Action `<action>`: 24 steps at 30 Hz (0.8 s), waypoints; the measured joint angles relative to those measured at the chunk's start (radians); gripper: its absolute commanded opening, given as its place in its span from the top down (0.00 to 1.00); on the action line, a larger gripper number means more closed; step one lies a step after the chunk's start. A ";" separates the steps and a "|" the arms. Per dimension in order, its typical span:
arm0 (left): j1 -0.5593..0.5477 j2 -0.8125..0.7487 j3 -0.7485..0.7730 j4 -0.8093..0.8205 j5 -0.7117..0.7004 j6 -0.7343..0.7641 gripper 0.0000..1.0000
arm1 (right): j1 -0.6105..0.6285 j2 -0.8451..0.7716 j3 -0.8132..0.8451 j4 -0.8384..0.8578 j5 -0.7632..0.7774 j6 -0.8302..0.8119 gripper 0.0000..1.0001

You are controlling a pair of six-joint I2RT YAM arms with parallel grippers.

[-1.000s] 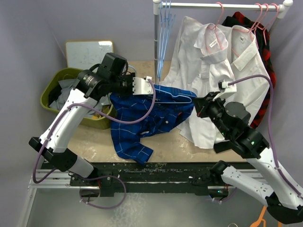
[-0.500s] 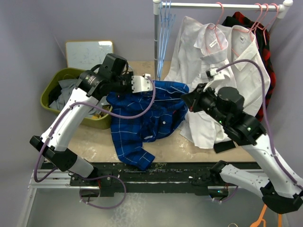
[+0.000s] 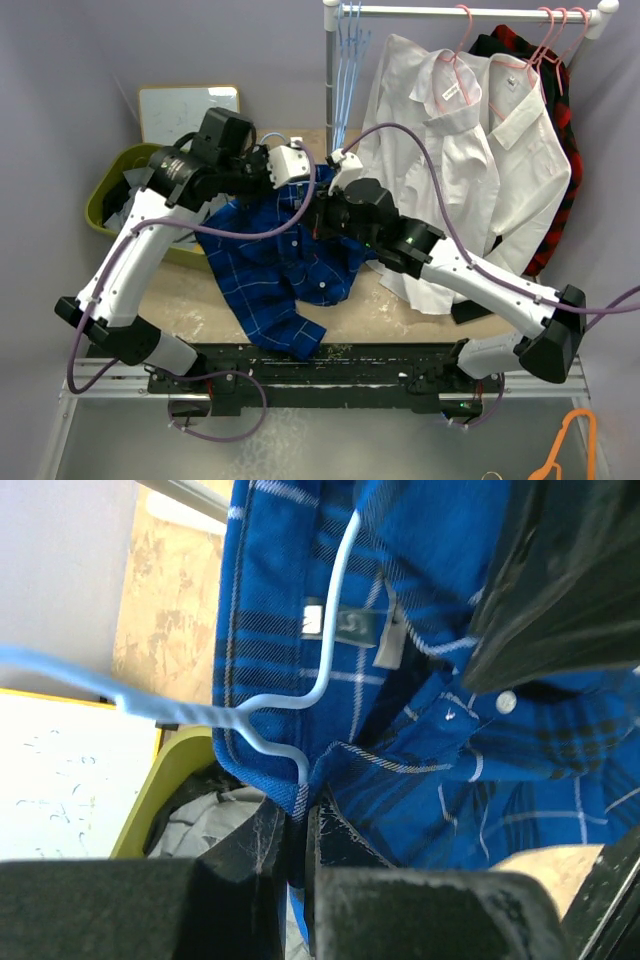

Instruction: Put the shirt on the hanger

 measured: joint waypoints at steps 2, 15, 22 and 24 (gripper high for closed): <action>0.010 -0.013 0.028 -0.008 0.024 -0.034 1.00 | 0.014 0.021 0.000 0.045 0.013 0.008 1.00; 0.024 -0.050 0.472 -0.098 0.146 -0.035 1.00 | 0.080 -0.066 0.142 0.172 0.010 -0.068 0.00; 0.021 -0.152 0.267 -0.090 0.164 0.025 1.00 | 0.085 -0.246 -0.089 0.245 -0.166 -0.260 0.00; 0.020 -0.153 0.202 -0.078 0.158 0.041 1.00 | 0.085 -0.320 -0.201 0.244 -0.185 -0.347 0.00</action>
